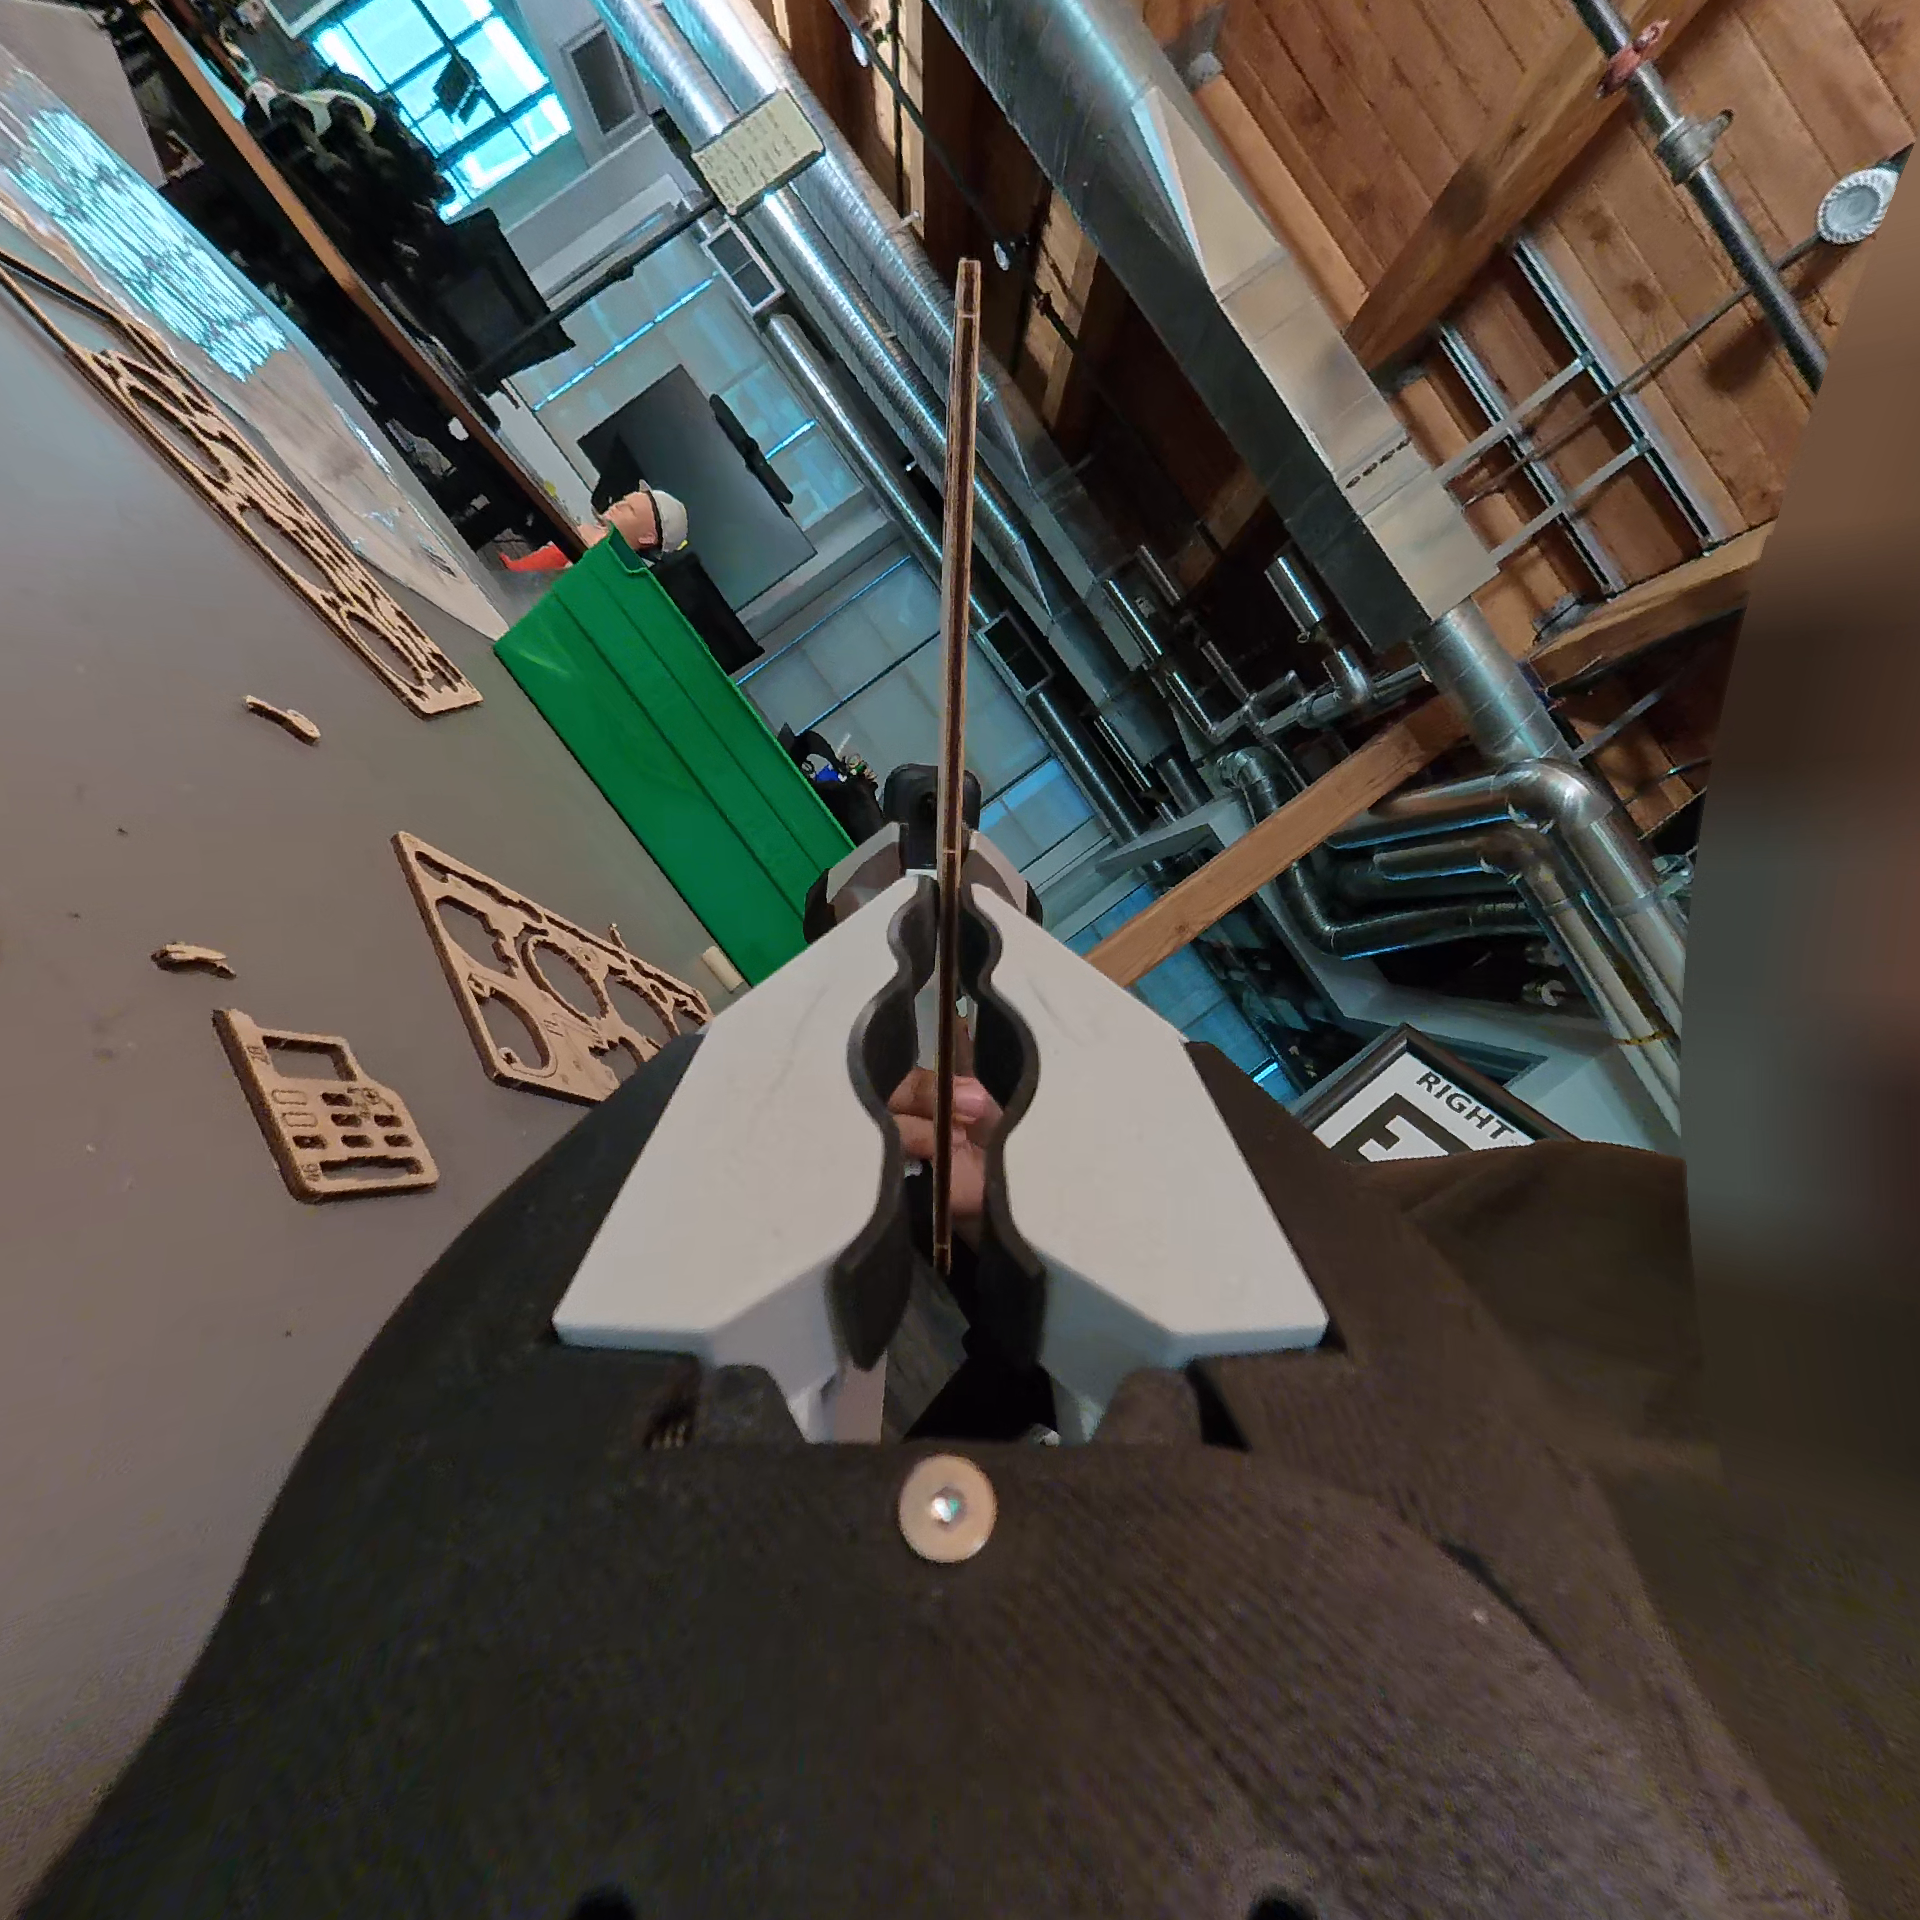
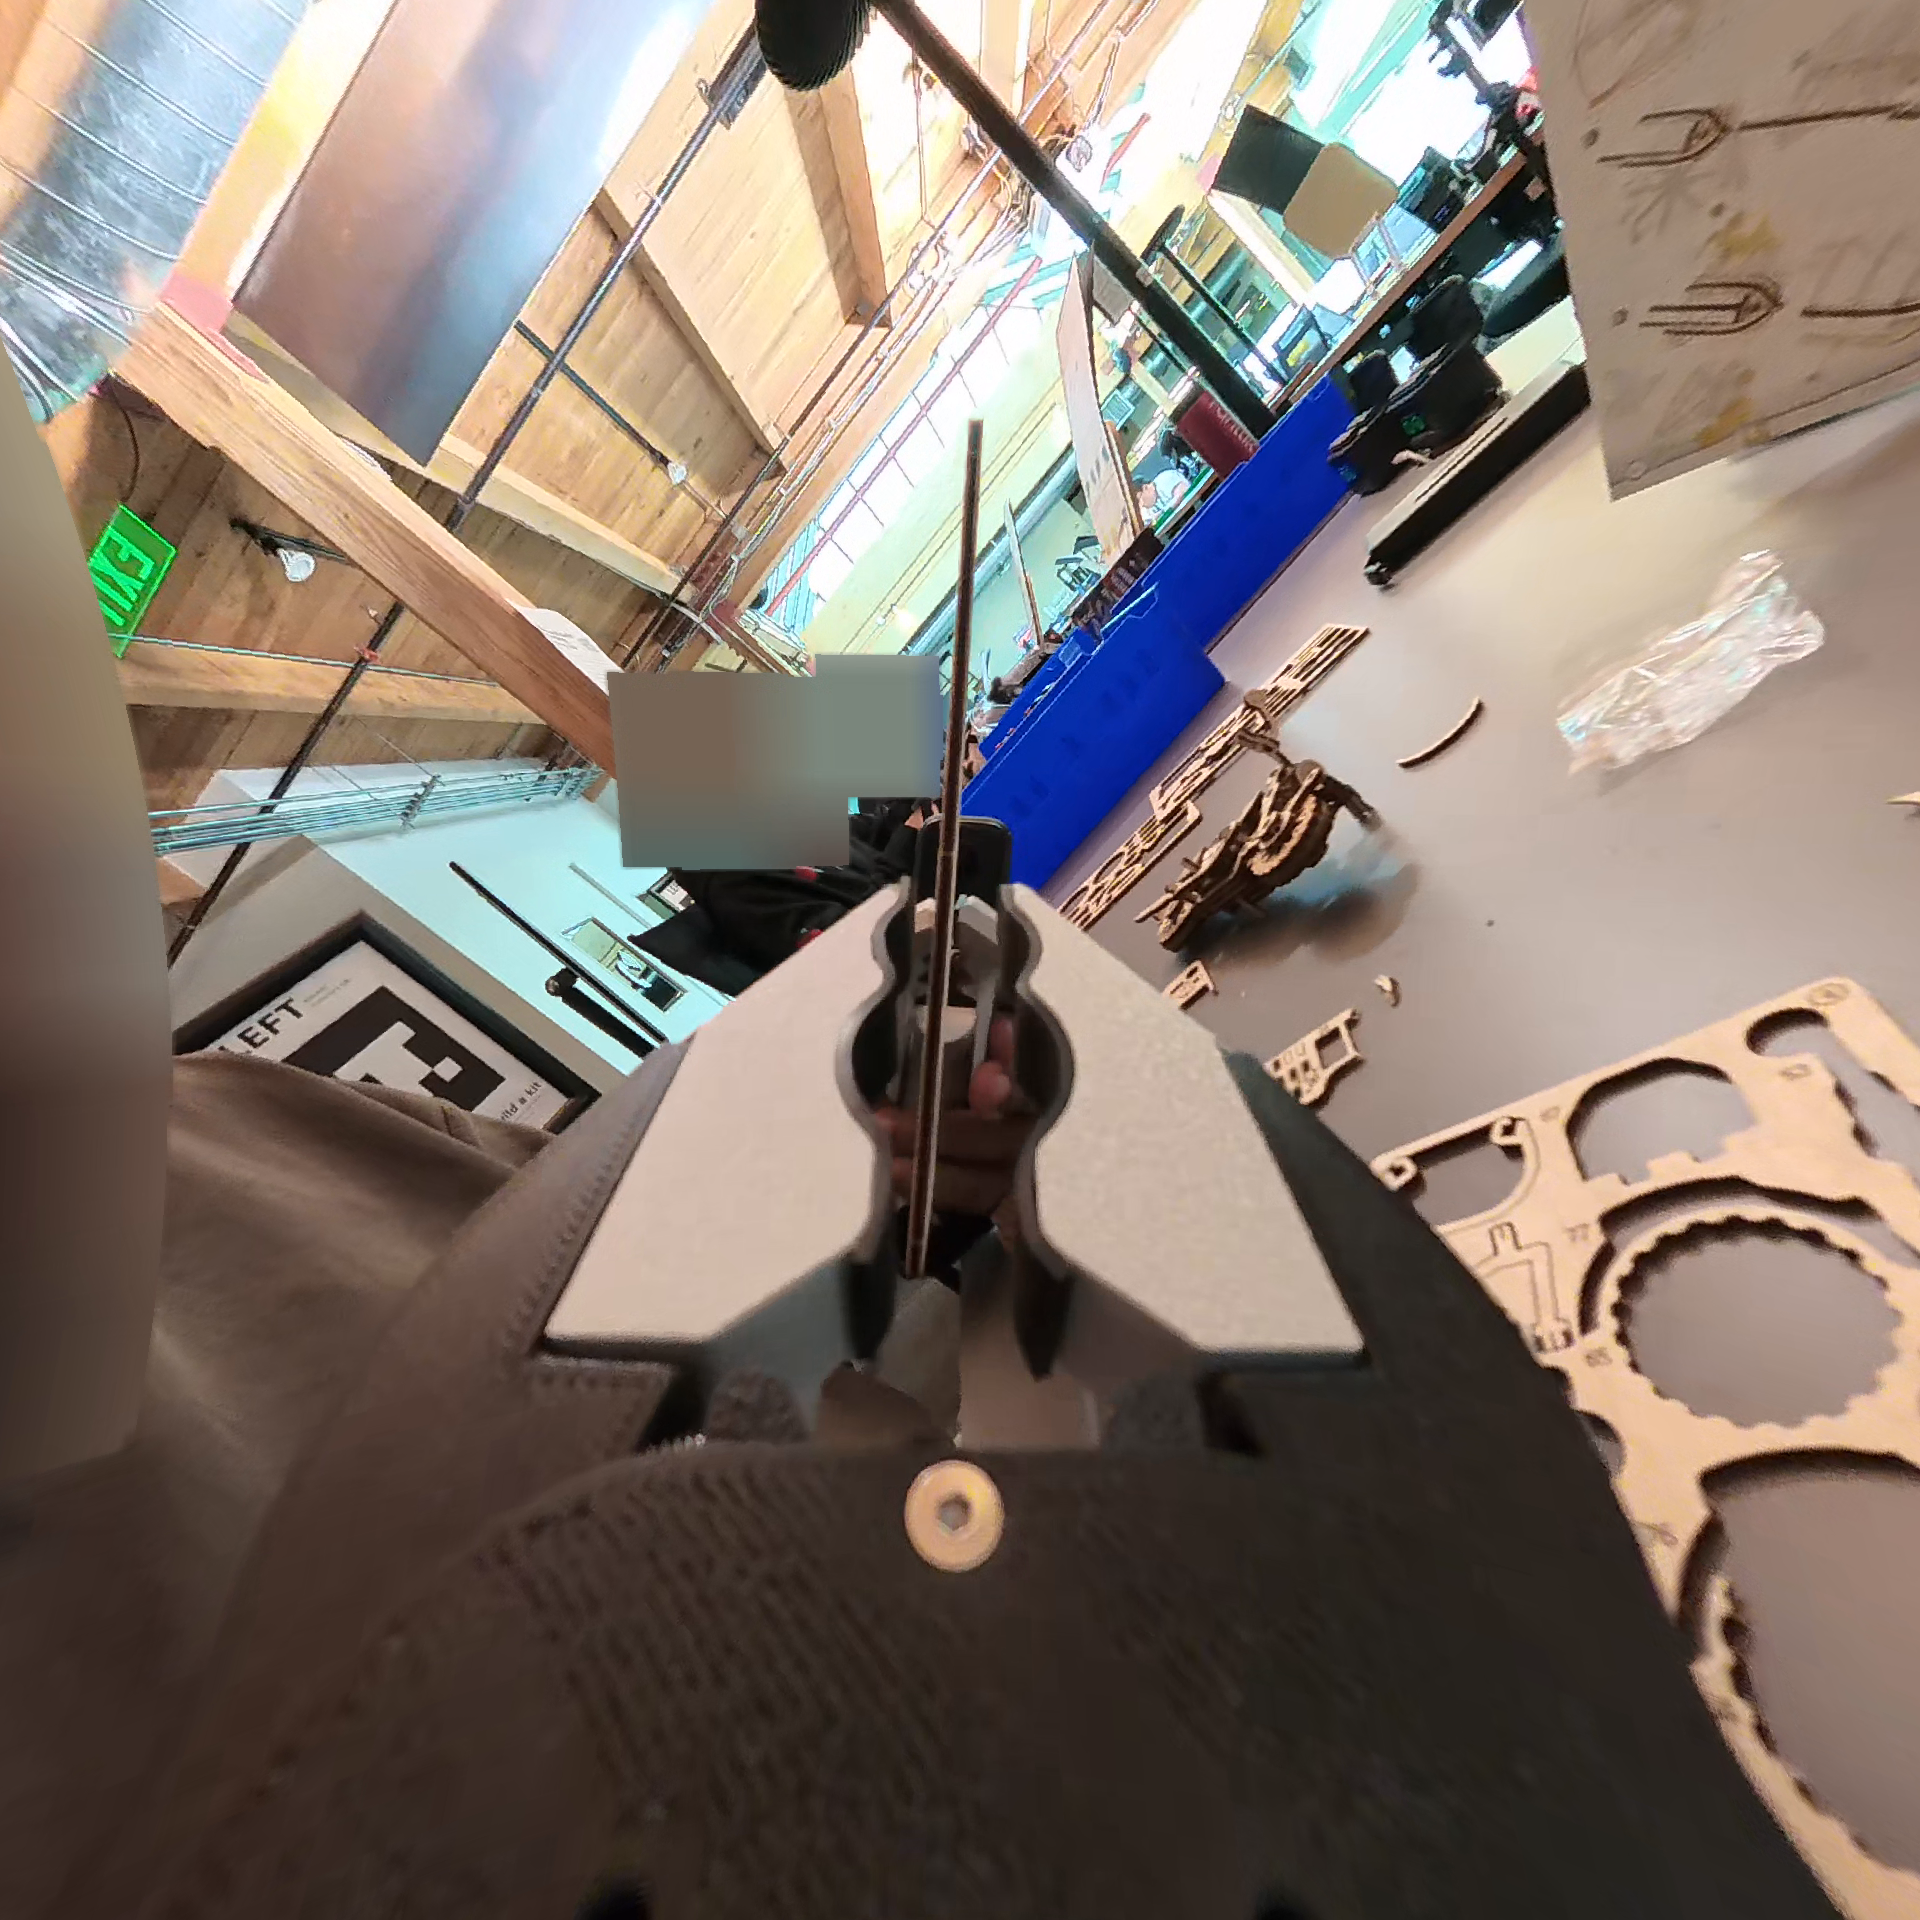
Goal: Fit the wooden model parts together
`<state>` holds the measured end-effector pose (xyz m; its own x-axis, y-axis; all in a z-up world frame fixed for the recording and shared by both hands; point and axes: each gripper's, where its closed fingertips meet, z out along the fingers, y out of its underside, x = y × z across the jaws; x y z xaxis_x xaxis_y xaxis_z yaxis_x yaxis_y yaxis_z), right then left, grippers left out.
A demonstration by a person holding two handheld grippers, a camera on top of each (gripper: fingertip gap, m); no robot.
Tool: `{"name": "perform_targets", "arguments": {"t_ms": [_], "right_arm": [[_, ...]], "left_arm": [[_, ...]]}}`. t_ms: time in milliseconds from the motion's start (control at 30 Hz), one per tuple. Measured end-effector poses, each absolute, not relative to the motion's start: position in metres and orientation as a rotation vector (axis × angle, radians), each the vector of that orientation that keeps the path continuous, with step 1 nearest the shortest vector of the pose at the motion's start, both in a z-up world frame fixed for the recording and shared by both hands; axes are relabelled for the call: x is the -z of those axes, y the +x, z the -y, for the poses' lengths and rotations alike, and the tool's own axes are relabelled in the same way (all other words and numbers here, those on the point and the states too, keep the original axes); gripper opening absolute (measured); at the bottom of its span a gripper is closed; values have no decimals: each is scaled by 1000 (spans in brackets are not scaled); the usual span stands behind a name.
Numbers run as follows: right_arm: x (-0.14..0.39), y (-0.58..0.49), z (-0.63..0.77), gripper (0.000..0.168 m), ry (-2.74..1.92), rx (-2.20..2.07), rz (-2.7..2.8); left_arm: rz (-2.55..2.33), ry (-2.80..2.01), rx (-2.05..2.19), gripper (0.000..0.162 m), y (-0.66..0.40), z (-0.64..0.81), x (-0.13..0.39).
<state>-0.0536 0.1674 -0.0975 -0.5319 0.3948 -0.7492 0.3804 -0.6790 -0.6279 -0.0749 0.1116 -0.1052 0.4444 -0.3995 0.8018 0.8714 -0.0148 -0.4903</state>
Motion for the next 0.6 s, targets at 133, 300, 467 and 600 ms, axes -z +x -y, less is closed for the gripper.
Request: {"name": "perform_targets", "arguments": {"t_ms": [133,300,467,600], "right_arm": [[98,-53,-164,11,-1507,-2427,1278],[97,-53,-166,10,-1505,-2424,1272],[99,-53,-163,10,-1513,-2435,1282],[107,-52,-146,12,-1544,-2444,1382]], "left_arm": [[504,-1193,1079,0,-75,-112,105],[503,-1196,1082,0,-74,-112,105],[498,-1204,1078,0,-72,-112,106],[496,-1209,1074,0,-71,-113,106]]}}
